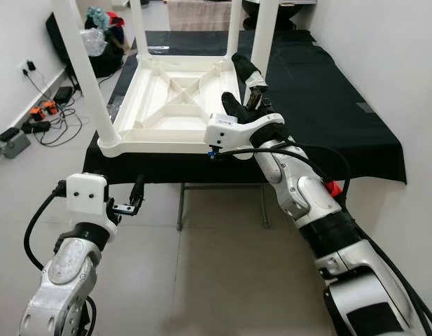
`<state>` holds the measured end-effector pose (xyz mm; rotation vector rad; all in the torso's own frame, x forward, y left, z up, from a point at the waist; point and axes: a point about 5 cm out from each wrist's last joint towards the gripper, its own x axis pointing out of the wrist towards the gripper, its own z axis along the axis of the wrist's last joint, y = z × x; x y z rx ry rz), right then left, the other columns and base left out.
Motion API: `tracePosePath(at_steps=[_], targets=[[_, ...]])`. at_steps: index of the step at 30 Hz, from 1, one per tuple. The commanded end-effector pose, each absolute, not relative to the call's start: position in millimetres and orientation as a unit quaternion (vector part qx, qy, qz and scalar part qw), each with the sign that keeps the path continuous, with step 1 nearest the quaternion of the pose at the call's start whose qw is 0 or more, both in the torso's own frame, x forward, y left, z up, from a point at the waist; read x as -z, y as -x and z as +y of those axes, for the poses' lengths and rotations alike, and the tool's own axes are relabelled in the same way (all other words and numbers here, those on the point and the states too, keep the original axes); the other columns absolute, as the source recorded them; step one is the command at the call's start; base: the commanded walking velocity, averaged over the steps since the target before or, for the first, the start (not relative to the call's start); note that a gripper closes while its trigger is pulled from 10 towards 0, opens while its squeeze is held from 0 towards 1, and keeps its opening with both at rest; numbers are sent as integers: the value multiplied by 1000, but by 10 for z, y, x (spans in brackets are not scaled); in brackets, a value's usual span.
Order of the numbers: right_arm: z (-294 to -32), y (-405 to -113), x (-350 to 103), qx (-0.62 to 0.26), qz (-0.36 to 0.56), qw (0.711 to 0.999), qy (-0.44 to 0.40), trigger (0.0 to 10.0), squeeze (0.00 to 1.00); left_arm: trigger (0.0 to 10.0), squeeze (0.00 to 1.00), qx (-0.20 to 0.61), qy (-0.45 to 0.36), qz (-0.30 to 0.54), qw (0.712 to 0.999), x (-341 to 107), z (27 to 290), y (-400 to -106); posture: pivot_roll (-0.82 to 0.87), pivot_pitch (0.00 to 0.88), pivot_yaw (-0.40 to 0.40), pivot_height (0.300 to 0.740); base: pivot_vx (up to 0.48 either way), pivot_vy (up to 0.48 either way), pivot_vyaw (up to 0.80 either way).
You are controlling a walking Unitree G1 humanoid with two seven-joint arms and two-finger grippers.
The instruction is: Building children table
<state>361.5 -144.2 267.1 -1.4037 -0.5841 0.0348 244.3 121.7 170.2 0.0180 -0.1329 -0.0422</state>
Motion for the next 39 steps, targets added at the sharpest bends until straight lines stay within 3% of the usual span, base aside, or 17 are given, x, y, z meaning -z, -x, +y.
tracePosePath(at_steps=[1, 2, 3, 4, 6, 7, 9, 16, 19, 20, 22, 25, 28, 29, 30, 32, 39], targets=[[-1514, -3677, -2673, -23, -222, 811, 542, 10000, 0, 10000, 0, 23, 1, -70, 997, -1719, 1190, -2457, -1, 49, -35, 740, 0, 0, 0], [-1522, -3675, -2672, -23, -229, 806, 546, 10000, 0, 10000, 0, 22, 1, -73, 997, -1732, 1193, -2463, -2, 49, -33, 740, 0, 0, 0], [-1526, -3672, -2683, -15, -244, 774, 584, 10000, 0, 10000, 0, 21, 0, -74, 997, -1739, 1195, -2469, -5, 47, -33, 740, 0, 0, 0], [-1526, -3672, -2683, -15, -244, 774, 584, 10000, 0, 10000, 0, 21, 0, -74, 997, -1739, 1195, -2469, -5, 47, -33, 740, 0, 0, 0], [-1563, -3713, -2730, -4, -260, 702, 663, 10000, 0, 10000, 0, 20, 0, -76, 997, -1744, 1193, -2481, -12, 41, -34, 740, 0, 0, 0], [-1563, -3713, -2730, -4, -260, 702, 663, 10000, 0, 10000, 0, 20, 0, -76, 997, -1744, 1193, -2481, -12, 41, -34, 740, 0, 0, 0], [-1637, -3790, -2794, 5, -241, 663, 709, 10000, 0, 10000, 0, 20, 0, -77, 997, -1744, 1194, -2488, -13, 40, -35, 740, 0, 0, 0], [-1699, -3894, -2857, 8, -224, 632, 742, 10000, 0, 10000, 0, 21, -3, -77, 997, -1733, 1199, -2501, -20, 38, -35, 740, 0, 0, 0], [-1679, -3925, -2753, 3, -204, 564, 800, 10000, 0, 10000, 0, 21, -4, -77, 997, -1736, 1201, -2508, -23, 48, -36, 740, 0, 0, 0], [-1679, -3925, -2753, 3, -204, 564, 800, 10000, 0, 10000, 0, 21, -4, -77, 997, -1736, 1201, -2508, -23, 48, -36, 740, 0, 0, 0], [-1718, -3941, -2616, -31, -166, 513, 842, 10000, 0, 10000, 0, 20, -4, -77, 997, -1733, 1201, -2508, -26, 49, -37, 740, 0, 0, 0], [-1781, -3966, -2492, -67, -101, 529, 840, 10000, 0, 10000, 0, 20, -3, -76, 997, -1726, 1192, -2506, -26, 52, -39, 740, 0, 0, 0], [-1784, -3994, -2463, -68, -97, 497, 859, 10000, 0, 10000, 0, 21, -3, -75, 997, -1720, 1179, -2503, -26, 52, -39, 740, 0, 0, 0], [-1780, -4016, -2457, -70, -100, 463, 878, 10000, 0, 10000, 0, 22, -2, -75, 997, -1723, 1172, -2500, -23, 58, -38, 740, 0, 0, 0], [-1780, -4016, -2457, -70, -100, 463, 878, 10000, 0, 10000, 0, 22, -2, -75, 997, -1723, 1172, -2500, -23, 58, -38, 740, 0, 0, 0], [-1790, -4053, -2436, -78, -87, 427, 897, 10000, 0, 10000, 0, 23, -2, -75, 997, -1724, 1167, -2497, -23, 58, -38, 740, 0, 0, 0], [-1750, -4139, -2622, -52, -100, 373, 921, 10000, 0, 10000, 0, 22, -2, -71, 997, -1708, 1173, -2490, -26, 71, -35, 740, 0, 0, 0]])
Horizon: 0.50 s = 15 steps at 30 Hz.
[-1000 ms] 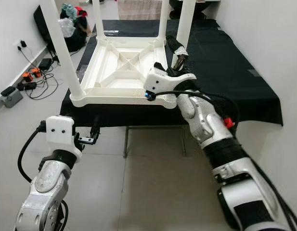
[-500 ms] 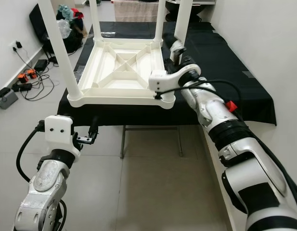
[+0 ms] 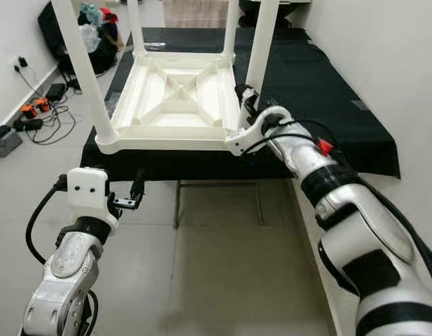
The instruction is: Building children table
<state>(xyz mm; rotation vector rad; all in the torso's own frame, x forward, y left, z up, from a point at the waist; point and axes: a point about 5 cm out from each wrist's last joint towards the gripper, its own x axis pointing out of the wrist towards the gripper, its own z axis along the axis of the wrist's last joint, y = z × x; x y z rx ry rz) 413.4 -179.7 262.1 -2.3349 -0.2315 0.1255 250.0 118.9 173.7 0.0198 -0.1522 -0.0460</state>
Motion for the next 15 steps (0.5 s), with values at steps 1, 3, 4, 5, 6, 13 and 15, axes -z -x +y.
tracePosePath(at_steps=[1, 3, 4, 5, 6, 13, 15], targets=[[-1734, -4161, -2683, -40, -104, 368, 923, 10000, 0, 10000, 0, 23, -2, -70, 997, -1701, 1170, -2489, -26, 71, -35, 740, 0, 0, 0], [-1725, -4175, -2725, -32, -104, 364, 925, 10000, 0, 10000, 0, 24, -2, -69, 997, -1698, 1165, -2488, -35, 76, -32, 740, 0, 0, 0], [-1718, -4198, -2779, -21, -100, 355, 929, 10000, 0, 10000, 0, 25, -1, -69, 997, -1697, 1156, -2488, -40, 78, -30, 740, 0, 0, 0], [-1714, -4214, -2814, -14, -97, 347, 933, 10000, 0, 10000, 0, 26, -1, -69, 997, -1698, 1150, -2488, -41, 79, -31, 740, 0, 0, 0], [-1700, -4231, -2842, -13, -91, 338, 937, 10000, 0, 10000, 0, 26, 1, -71, 997, -1709, 1143, -2493, -43, 80, -34, 740, 0, 0, 0], [-1670, -4271, -2817, -22, -59, 330, 942, 10000, 0, 10000, 0, 27, 3, -77, 997, -1747, 1124, -2501, -38, 88, -40, 740, 0, 0, 0], [-1665, -4274, -2808, -23, -58, 328, 943, 10000, 0, 10000, 0, 27, 3, -77, 997, -1749, 1125, -2499, -38, 88, -40, 740, 0, 0, 0]])
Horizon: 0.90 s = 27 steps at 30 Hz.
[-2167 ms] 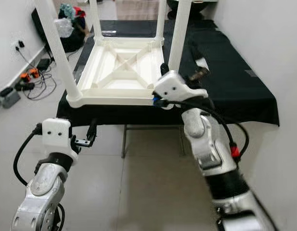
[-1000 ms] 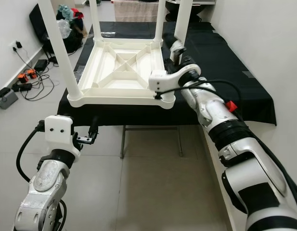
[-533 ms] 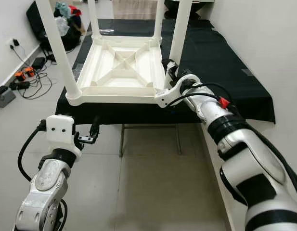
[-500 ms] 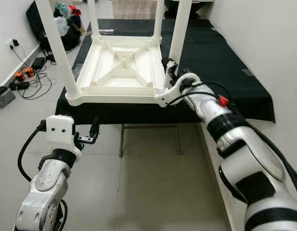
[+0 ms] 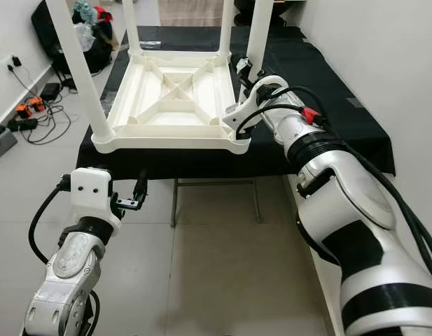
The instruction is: Building children table
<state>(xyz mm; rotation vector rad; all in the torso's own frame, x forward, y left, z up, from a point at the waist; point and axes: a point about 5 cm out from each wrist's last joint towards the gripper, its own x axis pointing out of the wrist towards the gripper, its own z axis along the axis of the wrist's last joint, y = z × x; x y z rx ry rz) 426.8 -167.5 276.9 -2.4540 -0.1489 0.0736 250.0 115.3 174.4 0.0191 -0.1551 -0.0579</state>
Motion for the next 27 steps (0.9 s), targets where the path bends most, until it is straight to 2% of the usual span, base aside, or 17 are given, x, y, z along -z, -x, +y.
tracePosePath(at_steps=[1, 3, 5, 7, 8, 9, 10, 11, 13, 16, 19, 27], targets=[[-1644, -4276, -2810, -25, -59, 329, 942, 10000, 0, 10000, 0, 27, 4, -77, 997, -1753, 1122, -2493, -40, 96, -43, 740, 0, 0, 0], [-1564, -4278, -2850, -21, -81, 355, 931, 10000, 0, 10000, 0, 29, 10, -80, 996, -1770, 1104, -2486, -39, 100, -48, 740, 0, 0, 0], [-1543, -4280, -2862, -20, -87, 361, 928, 10000, 0, 10000, 0, 30, 11, -81, 996, -1774, 1099, -2485, -39, 100, -48, 740, 0, 0, 0], [-1521, -4275, -2877, -24, -96, 439, 893, 10000, 0, 10000, 0, 29, 15, -87, 996, -1823, 1092, -2492, -31, 102, -60, 740, 0, 0, 0], [-1521, -4275, -2877, -24, -96, 439, 893, 10000, 0, 10000, 0, 29, 15, -87, 996, -1823, 1092, -2492, -31, 102, -60, 740, 0, 0, 0], [-1522, -4272, -2880, -25, -98, 466, 879, 10000, 0, 10000, 0, 28, 17, -90, 995, -1840, 1093, -2495, -31, 102, -60, 740, 0, 0, 0], [-1522, -4272, -2880, -25, -98, 466, 879, 10000, 0, 10000, 0, 28, 17, -90, 995, -1840, 1093, -2495, -31, 102, -60, 740, 0, 0, 0], [-1533, -4267, -2882, -24, -104, 487, 867, 10000, 0, 10000, 0, 28, 16, -90, 995, -1845, 1095, -2497, -33, 102, -51, 740, 0, 0, 0], [-1541, -4265, -2881, -23, -108, 495, 862, 10000, 0, 10000, 0, 28, 16, -90, 995, -1843, 1099, -2499, -32, 100, -51, 740, 0, 0, 0], [-1672, -4229, -2815, -32, -127, 477, 869, 10000, 0, 10000, 0, 32, 8, -87, 996, -1812, 1113, -2510, -45, 92, -38, 740, 0, 0, 0], [-1707, -4205, -2762, -36, -141, 479, 866, 10000, 0, 10000, 0, 32, 7, -88, 996, -1814, 1113, -2517, -44, 89, -39, 740, 0, 0, 0], [-1712, -3935, -2479, -29, -258, 535, 804, 10000, 0, 10000, 0, 32, 5, -89, 995, -1825, 1109, -2531, -38, 78, -29, 740, 0, 0, 0]])
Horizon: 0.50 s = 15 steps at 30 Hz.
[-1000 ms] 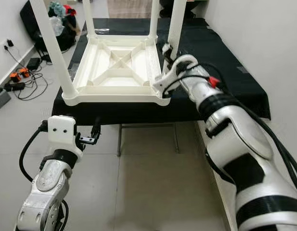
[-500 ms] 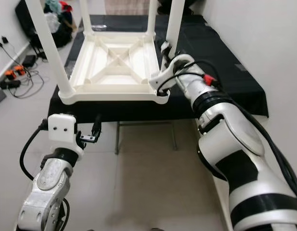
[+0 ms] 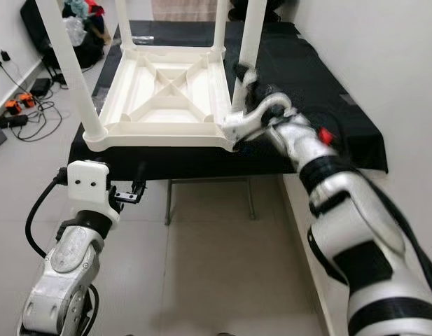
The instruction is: Building children table
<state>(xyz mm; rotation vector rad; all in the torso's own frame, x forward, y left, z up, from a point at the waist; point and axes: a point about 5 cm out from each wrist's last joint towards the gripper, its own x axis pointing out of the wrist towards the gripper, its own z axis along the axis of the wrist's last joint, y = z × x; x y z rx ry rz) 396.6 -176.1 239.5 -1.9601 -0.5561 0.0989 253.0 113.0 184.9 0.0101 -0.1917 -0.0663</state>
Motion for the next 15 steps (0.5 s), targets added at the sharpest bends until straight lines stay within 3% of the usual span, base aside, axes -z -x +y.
tracePosePath(at_steps=[1, 3, 4, 5, 6, 7, 8, 9, 10, 11, 12, 14, 15], targets=[[-1717, -3874, -2460, -26, -272, 546, 792, 10000, 0, 10000, 0, 33, 5, -90, 995, -1826, 1109, -2530, -32, 76, -28, 740, 0, 0, 0], [-1726, -3826, -2437, -28, -282, 554, 783, 10000, 0, 10000, 0, 33, 5, -90, 995, -1830, 1110, -2529, -32, 76, -28, 740, 0, 0, 0], [-1732, -3766, -2409, -35, -287, 595, 749, 10000, 0, 10000, 0, 34, 4, -91, 995, -1835, 1113, -2529, -30, 73, -31, 740, 0, 0, 0], [-1732, -3766, -2409, -35, -287, 595, 749, 10000, 0, 10000, 0, 34, 4, -91, 995, -1835, 1113, -2529, -30, 73, -31, 740, 0, 0, 0], [-1740, -3701, -2319, -47, -261, 681, 683, 10000, 0, 10000, 0, 34, 4, -92, 995, -1841, 1120, -2527, -28, 68, -33, 740, 0, 0, 0], [-1740, -3701, -2319, -47, -261, 681, 683, 10000, 0, 10000, 0, 34, 4, -92, 995, -1841, 1120, -2527, -28, 68, -33, 740, 0, 0, 0], [-1685, -3594, -2150, -86, -206, 798, 559, 10000, 0, 10000, 0, 35, 5, -93, 995, -1846, 1122, -2520, -24, 62, -29, 740, 0, 0, 0], [-1685, -3594, -2150, -86, -206, 798, 559, 10000, 0, 10000, 0, 35, 5, -93, 995, -1846, 1122, -2520, -24, 62, -29, 740, 0, 0, 0], [-1639, -3458, -2038, -112, -175, 881, 424, 10000, 0, 10000, 0, 36, 4, -95, 995, -1852, 1122, -2513, -20, 59, -31, 740, 0, 0, 0], [-1639, -3458, -2038, -112, -175, 881, 424, 10000, 0, 10000, 0, 36, 4, -95, 995, -1852, 1122, -2513, -20, 59, -31, 740, 0, 0, 0], [-1556, -3313, -1929, -129, -155, 935, 292, 10000, 0, 10000, 0, 37, 4, -96, 995, -1862, 1121, -2501, -15, 52, -27, 740, 0, 0, 0], [-1556, -3313, -1929, -129, -155, 935, 292, 10000, 0, 10000, 0, 37, 4, -96, 995, -1862, 1121, -2501, -15, 52, -27, 740, 0, 0, 0], [-1446, -3132, -1857, -124, -151, 964, 181, 10000, 0, 10000, 0, 43, -4, -102, 994, -1894, 1106, -2478, -8, 46, -30, 740, 0, 0, 0]])
